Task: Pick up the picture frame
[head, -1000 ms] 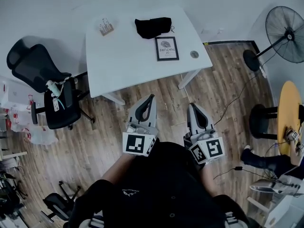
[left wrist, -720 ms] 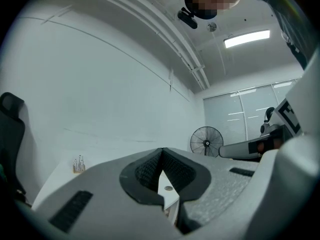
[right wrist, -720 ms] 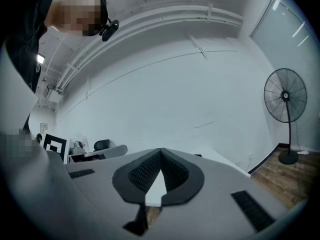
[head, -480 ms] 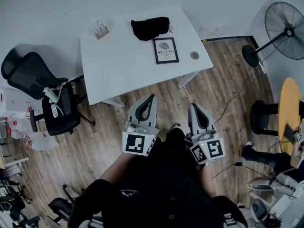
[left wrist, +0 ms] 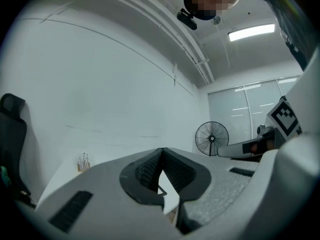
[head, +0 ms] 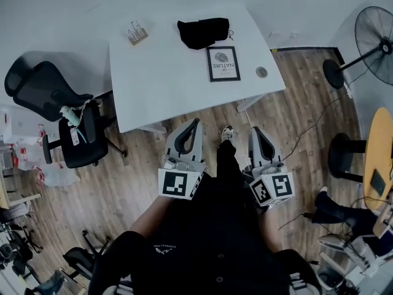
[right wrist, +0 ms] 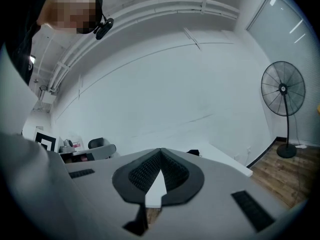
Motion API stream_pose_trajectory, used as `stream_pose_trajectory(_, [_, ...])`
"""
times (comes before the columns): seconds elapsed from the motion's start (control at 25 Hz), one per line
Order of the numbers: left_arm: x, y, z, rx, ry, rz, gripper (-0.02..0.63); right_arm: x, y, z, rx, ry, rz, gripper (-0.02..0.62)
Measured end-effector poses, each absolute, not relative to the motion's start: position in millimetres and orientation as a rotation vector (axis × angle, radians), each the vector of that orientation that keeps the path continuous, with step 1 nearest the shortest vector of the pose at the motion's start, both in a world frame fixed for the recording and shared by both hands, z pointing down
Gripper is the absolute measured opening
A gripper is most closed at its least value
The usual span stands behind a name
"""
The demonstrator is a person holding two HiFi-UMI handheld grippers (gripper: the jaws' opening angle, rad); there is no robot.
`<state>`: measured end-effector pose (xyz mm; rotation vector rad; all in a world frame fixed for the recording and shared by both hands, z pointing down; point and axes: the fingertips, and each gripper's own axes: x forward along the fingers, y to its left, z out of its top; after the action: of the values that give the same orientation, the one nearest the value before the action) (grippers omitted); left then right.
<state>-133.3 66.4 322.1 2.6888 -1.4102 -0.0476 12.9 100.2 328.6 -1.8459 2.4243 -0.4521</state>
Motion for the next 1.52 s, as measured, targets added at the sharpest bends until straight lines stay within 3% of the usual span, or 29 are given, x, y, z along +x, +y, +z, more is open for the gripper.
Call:
stream_pose_trajectory(0.28, [-138, 31, 329, 2.653, -1.480, -0.028, 0.007, 10, 56, 333, -1.788, 2.499, -0.438, -0.002])
stream_pose_trajectory(1.0, [-71, -88, 328, 2.531, -1.661, 0.041, 0.008, 84, -96, 353, -1.683, 2.610, -0.560, -0.002])
stream_pose_trajectory(1.52, [-37, -148, 376, 2.388, -1.752, 0.166, 0.008, 119, -167, 406, -1.594, 2.760, -0.725, -0.002])
